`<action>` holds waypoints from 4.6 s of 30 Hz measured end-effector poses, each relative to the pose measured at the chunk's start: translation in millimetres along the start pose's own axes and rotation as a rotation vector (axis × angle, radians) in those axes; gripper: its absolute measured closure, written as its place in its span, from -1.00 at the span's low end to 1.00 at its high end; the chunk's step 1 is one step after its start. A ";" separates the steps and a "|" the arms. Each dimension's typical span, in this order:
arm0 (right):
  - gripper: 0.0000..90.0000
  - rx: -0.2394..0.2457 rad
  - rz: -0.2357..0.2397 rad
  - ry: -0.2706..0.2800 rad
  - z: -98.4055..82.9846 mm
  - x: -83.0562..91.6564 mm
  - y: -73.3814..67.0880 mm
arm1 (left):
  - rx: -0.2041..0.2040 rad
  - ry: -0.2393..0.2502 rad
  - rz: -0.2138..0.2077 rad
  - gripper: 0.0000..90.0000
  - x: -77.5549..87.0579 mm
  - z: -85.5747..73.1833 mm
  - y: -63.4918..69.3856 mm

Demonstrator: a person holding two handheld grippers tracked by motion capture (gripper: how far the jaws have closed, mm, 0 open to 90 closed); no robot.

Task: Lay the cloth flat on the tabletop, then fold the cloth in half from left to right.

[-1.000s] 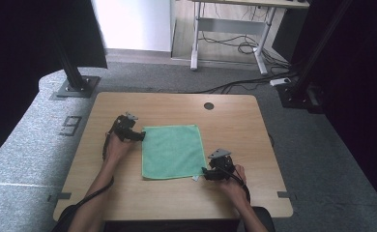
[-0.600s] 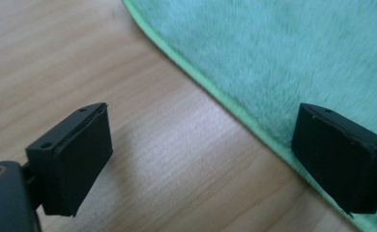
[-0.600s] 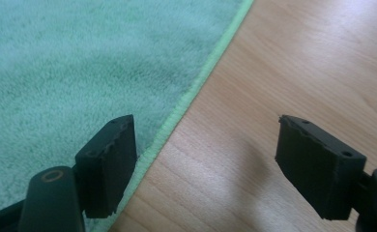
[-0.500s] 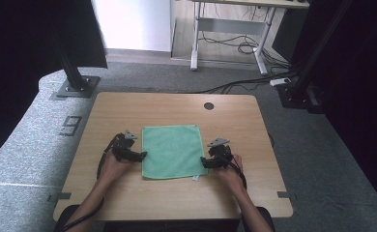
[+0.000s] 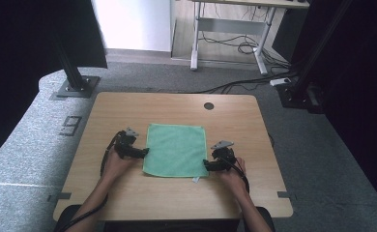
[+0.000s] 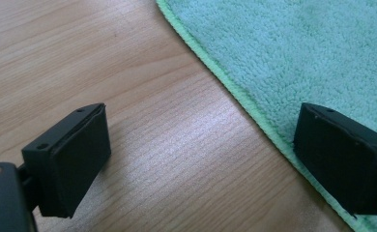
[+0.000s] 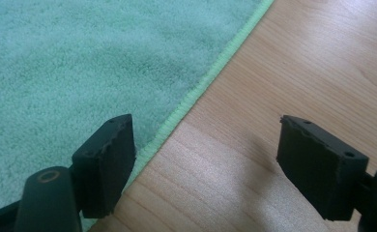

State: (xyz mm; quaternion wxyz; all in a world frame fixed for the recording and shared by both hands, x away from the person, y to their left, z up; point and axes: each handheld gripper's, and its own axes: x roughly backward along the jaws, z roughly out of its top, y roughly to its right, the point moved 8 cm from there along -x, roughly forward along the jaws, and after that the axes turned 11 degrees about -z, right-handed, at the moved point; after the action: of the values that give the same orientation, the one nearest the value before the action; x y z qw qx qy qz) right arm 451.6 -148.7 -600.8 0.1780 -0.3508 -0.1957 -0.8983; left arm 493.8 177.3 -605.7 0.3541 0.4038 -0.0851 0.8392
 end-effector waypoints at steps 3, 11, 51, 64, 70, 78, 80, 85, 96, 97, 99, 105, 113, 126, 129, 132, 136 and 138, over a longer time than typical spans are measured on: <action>-0.51 -0.010 0.014 0.002 -0.1 -0.2 0.2 | -0.014 -0.004 0.006 -0.86 3.0 1.0 3.6; -0.63 -0.041 0.043 0.030 -0.1 14.6 10.9 | -0.029 0.029 -0.052 -0.86 33.4 -8.8 32.9; -1.00 -0.115 0.033 0.025 -43.0 15.7 28.3 | -0.056 -0.012 -0.063 -1.00 40.7 -58.7 39.0; -1.00 -0.116 0.040 0.008 -40.6 17.3 23.1 | -0.046 0.010 -0.051 -1.00 45.6 -33.4 27.4; -1.00 -0.108 0.052 0.021 -30.7 23.2 10.2 | -0.047 0.055 -0.041 -1.00 34.2 -6.9 22.7; -1.00 -0.089 0.056 0.023 -22.2 22.2 -9.4 | -0.075 -0.026 0.016 -1.00 11.3 -14.0 23.7; -1.00 -0.083 0.056 0.016 -23.0 20.1 -10.5 | -0.071 -0.030 0.009 -1.00 10.5 -15.3 24.4; -1.00 -0.073 0.042 -0.004 -26.8 16.4 -8.8 | -0.077 -0.037 0.010 -0.99 12.0 -18.1 30.9; -1.00 -0.100 -0.028 -0.011 -34.6 14.6 23.2 | -0.095 -0.073 -0.077 -0.99 13.5 -32.0 74.0; -1.00 -0.110 -0.035 -0.012 -36.3 14.3 28.3 | -0.100 -0.076 -0.083 -0.99 12.9 -32.2 77.6; -1.00 -0.126 -0.042 -0.015 -38.7 14.1 34.8 | -0.123 -0.087 -0.094 -1.00 11.0 -31.1 84.7; -1.00 -0.145 -0.038 -0.015 -40.6 13.4 38.2 | -0.094 -0.044 -0.061 -1.00 14.3 -16.9 68.7; -1.00 -0.169 -0.020 -0.012 -42.0 12.3 38.9 | -0.025 0.018 0.000 -1.00 15.5 7.2 27.3; -1.00 -0.174 -0.021 -0.006 -42.1 12.3 38.6 | 0.068 0.028 0.105 -0.98 -7.7 32.8 -39.3; -1.00 -0.173 -0.022 -0.005 -42.1 12.4 38.6 | 0.078 0.031 0.100 -0.98 -13.9 31.5 -41.9; -1.00 -0.174 -0.021 -0.004 -42.2 12.4 38.6 | 0.067 0.027 0.113 -0.99 -18.7 29.7 -42.8; -1.00 -0.171 -0.019 -0.004 -42.0 12.6 38.5 | 0.067 0.032 0.088 -0.99 -19.3 29.4 -42.7; -0.97 -0.168 -0.014 -0.004 -41.5 13.0 38.0 | 0.086 0.030 0.062 -0.93 -19.6 28.7 -42.3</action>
State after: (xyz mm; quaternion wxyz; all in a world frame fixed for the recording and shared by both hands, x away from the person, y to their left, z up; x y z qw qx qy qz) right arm 436.7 -203.5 -611.2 0.1412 -0.3649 -0.1224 -0.9121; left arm 547.9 185.8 -607.3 0.3114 0.4032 -0.0560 0.8587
